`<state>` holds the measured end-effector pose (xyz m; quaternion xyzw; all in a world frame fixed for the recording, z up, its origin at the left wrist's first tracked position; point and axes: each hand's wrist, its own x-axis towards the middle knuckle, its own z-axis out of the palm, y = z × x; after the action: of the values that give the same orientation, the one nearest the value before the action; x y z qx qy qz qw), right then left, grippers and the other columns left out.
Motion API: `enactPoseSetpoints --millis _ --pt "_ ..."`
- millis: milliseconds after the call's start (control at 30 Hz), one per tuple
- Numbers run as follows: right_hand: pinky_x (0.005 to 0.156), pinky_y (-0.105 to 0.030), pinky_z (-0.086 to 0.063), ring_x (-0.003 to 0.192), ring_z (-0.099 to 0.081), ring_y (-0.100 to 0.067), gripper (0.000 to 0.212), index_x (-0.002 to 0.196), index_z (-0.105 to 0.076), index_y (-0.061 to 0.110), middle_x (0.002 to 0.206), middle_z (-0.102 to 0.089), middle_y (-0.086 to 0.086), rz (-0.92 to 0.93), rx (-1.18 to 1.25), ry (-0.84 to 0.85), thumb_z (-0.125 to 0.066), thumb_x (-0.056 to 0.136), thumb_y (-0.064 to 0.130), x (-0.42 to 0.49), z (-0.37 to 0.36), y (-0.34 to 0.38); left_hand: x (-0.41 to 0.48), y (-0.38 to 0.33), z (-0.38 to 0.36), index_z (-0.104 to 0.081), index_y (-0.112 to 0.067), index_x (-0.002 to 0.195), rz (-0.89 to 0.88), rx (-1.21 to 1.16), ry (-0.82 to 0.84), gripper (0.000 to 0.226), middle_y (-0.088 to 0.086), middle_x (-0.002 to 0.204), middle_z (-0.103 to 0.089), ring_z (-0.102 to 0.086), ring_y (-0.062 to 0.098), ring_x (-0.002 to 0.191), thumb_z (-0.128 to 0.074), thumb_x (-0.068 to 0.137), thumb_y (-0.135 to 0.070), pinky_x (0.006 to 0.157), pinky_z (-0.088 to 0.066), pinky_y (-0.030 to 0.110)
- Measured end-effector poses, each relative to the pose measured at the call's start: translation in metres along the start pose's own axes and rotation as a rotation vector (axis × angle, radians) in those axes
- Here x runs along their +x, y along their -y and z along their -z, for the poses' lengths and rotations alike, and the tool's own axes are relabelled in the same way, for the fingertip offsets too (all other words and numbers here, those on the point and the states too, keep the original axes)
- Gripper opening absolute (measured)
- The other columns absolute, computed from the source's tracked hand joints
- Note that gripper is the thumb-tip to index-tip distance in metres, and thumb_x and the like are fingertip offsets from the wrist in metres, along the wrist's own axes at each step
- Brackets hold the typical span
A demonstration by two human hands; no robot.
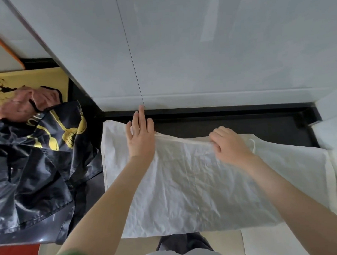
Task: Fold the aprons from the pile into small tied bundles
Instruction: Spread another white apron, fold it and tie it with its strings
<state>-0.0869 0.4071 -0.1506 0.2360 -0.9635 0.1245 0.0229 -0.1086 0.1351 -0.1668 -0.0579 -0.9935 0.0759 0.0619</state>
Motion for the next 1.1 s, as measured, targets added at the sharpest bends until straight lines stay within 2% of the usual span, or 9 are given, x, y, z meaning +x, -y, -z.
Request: enactPoseSetpoints --millis 67,167,400,533,633,733,900,967,1100 --pt "0.058 -0.023 -0.030 0.064 -0.037 -0.014 0.023 0.068 -0.049 0.012 0.066 -0.040 0.008 -0.033 0.066 0.039 -0.029 0.078 0.014 -0.010 0.006 0.001 0.002 0.005 0.007 -0.064 -0.008 0.082 -0.078 -0.039 -0.051 0.031 0.013 0.114 -0.066 -0.054 0.032 0.117 -0.081 0.057 -0.002 0.103 -0.021 0.043" --pt "0.056 -0.025 -0.026 0.065 -0.040 -0.017 0.022 0.065 -0.039 0.019 0.062 -0.036 0.009 -0.105 0.115 0.238 -0.027 0.083 0.021 -0.021 0.011 0.002 0.003 0.008 0.026 -0.060 -0.011 0.069 -0.231 -0.028 -0.055 0.027 0.001 0.063 -0.060 -0.063 0.027 0.076 -0.080 0.052 -0.004 0.097 -0.025 0.042" --pt "0.057 -0.028 -0.032 0.058 -0.042 -0.014 0.009 0.098 -0.047 0.026 0.057 -0.044 0.004 -0.451 0.420 0.598 -0.046 0.091 0.021 -0.029 0.026 0.007 -0.012 0.019 0.070 -0.049 -0.018 0.105 -0.502 0.024 0.655 0.013 -0.007 0.077 -0.047 -0.051 0.018 0.076 -0.043 0.094 -0.024 0.072 -0.036 0.028" --pt "0.054 -0.031 -0.043 0.051 -0.048 -0.013 0.055 0.144 -0.015 0.045 0.078 -0.063 -0.004 -0.588 0.395 0.645 -0.042 0.095 0.042 -0.030 0.020 0.008 -0.018 0.020 0.069 -0.044 -0.017 0.100 -0.496 0.005 0.702 0.010 -0.005 0.070 -0.041 -0.046 0.017 0.065 -0.040 0.092 -0.012 0.061 -0.038 0.029" --pt "0.051 -0.031 -0.041 0.054 -0.052 -0.018 0.059 0.142 -0.016 0.038 0.075 -0.057 -0.004 -0.536 0.326 0.777 -0.048 0.092 0.029 -0.030 0.005 0.017 -0.018 0.019 0.064 -0.041 -0.014 0.120 -0.428 0.029 0.660 0.028 -0.004 0.067 -0.042 -0.041 0.015 0.054 -0.039 0.092 -0.008 0.052 -0.035 0.029" --pt "0.061 -0.035 -0.043 0.076 -0.059 -0.028 0.021 0.110 -0.035 0.021 0.084 -0.060 -0.010 -0.556 0.275 0.720 -0.045 0.092 0.018 -0.033 -0.009 0.022 -0.015 0.018 0.067 -0.021 -0.010 0.140 -0.312 0.020 0.609 0.051 -0.002 0.069 -0.045 -0.039 0.013 0.053 -0.041 0.093 -0.007 0.045 -0.030 0.027" --pt "0.057 -0.036 -0.036 0.067 -0.052 -0.026 0.008 0.097 -0.033 0.011 0.076 -0.052 -0.010 -0.676 0.287 0.501 -0.038 0.099 0.017 -0.025 -0.013 0.016 -0.005 0.013 0.090 -0.037 -0.014 0.119 -0.293 -0.076 0.534 0.029 0.001 0.086 -0.057 -0.046 0.018 0.068 -0.042 0.091 -0.010 0.052 -0.031 0.029" --pt "0.055 -0.034 -0.035 0.066 -0.050 -0.023 0.011 0.097 -0.033 0.009 0.077 -0.050 -0.009 -0.761 0.312 0.416 -0.040 0.100 0.017 -0.022 -0.012 0.008 -0.005 0.013 0.104 -0.045 -0.017 0.116 -0.325 -0.159 0.668 0.027 -0.003 0.080 -0.055 -0.050 0.016 0.067 -0.045 0.093 -0.032 0.056 -0.035 0.028" --pt "0.061 -0.037 -0.037 0.073 -0.051 -0.029 0.003 0.097 -0.036 0.005 0.081 -0.050 -0.012 -0.858 0.322 0.257 -0.038 0.096 0.003 -0.023 -0.010 -0.001 -0.013 0.013 0.124 -0.053 -0.022 0.128 -0.037 -0.406 1.338 0.087 0.000 0.089 -0.068 -0.069 0.020 0.077 -0.029 0.075 -0.087 0.078 -0.056 0.032"
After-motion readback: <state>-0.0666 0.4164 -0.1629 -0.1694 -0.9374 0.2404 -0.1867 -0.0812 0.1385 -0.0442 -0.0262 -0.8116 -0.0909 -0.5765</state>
